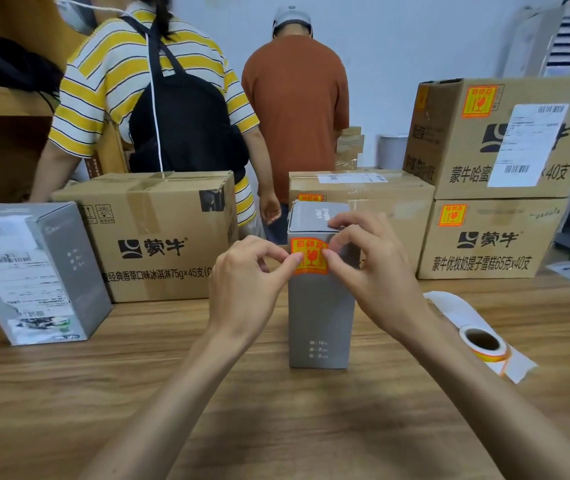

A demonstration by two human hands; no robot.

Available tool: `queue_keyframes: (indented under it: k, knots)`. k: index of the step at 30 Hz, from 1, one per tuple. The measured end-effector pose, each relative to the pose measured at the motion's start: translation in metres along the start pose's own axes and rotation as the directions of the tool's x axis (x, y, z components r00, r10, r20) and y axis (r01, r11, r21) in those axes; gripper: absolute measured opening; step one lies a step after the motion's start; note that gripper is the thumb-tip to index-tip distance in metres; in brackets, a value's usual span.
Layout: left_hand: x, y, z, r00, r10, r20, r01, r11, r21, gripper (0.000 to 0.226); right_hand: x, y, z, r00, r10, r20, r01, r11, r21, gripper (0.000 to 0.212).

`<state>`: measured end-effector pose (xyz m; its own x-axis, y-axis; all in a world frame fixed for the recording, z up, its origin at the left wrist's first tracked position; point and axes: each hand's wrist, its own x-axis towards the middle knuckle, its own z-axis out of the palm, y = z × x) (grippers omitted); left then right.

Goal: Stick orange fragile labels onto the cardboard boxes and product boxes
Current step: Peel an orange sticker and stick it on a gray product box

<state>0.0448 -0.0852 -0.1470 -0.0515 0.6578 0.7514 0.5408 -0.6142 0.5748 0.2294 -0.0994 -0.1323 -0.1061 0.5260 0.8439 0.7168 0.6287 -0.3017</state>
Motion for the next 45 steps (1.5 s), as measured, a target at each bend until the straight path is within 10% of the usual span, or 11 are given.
queue_keyframes:
  k: [13,18,38,45]
  knots:
    - [0.003,0.001,0.002,1.000,-0.016,0.005,0.016,1.000,0.011,0.021,0.002,0.008,0.004,0.998,-0.064,-0.015,0.063,0.998,-0.028,0.014]
    - [0.017,-0.005,-0.008,0.973,0.058,0.224,-0.045,0.997,-0.061,0.058,0.003,0.008,-0.002,1.000,-0.011,-0.005,0.011,0.999,0.051,0.036]
    - [0.032,-0.013,-0.007,0.938,0.099,0.333,-0.006,0.963,-0.270,0.018,0.005,0.027,0.009,0.997,0.030,0.065,-0.040,0.987,0.154,0.020]
    - [0.020,-0.026,0.001,0.920,0.184,0.345,-0.136,0.978,-0.160,0.054,-0.002,0.034,0.006,0.984,-0.090,0.157,0.091,0.996,0.002,0.059]
